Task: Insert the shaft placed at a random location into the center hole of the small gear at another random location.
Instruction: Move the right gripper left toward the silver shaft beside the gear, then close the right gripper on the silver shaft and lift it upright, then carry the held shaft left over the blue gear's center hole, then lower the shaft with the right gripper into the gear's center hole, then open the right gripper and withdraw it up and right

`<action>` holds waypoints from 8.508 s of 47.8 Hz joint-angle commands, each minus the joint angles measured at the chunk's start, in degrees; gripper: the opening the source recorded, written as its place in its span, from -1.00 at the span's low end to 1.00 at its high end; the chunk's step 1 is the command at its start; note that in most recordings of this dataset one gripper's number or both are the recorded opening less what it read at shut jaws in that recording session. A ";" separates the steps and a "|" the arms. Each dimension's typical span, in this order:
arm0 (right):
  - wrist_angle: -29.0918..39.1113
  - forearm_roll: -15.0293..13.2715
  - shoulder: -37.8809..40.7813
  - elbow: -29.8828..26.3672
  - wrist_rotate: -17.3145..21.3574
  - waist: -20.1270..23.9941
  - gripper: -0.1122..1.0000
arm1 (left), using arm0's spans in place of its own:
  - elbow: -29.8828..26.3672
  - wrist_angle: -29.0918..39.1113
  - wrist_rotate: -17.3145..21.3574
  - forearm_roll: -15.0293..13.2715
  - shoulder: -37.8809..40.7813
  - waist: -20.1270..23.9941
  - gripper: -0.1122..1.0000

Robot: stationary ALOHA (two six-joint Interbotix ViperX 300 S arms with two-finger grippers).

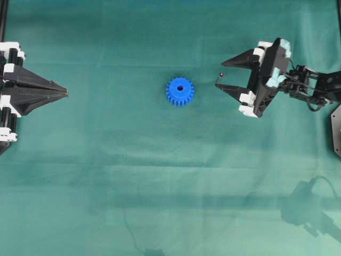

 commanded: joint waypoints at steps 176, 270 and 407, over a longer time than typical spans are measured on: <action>20.21 0.18 -1.67 -20.04 -0.62 5.89 -0.54 | 0.26 2.72 -0.70 -0.44 0.09 0.79 -0.80; 17.93 0.53 6.24 -20.48 0.00 5.54 -0.54 | 0.62 2.81 -0.79 -0.44 0.18 0.79 -0.80; 33.13 -0.62 -38.14 -2.72 -0.18 7.29 0.64 | 0.88 6.68 0.00 -0.44 -2.46 0.79 -0.80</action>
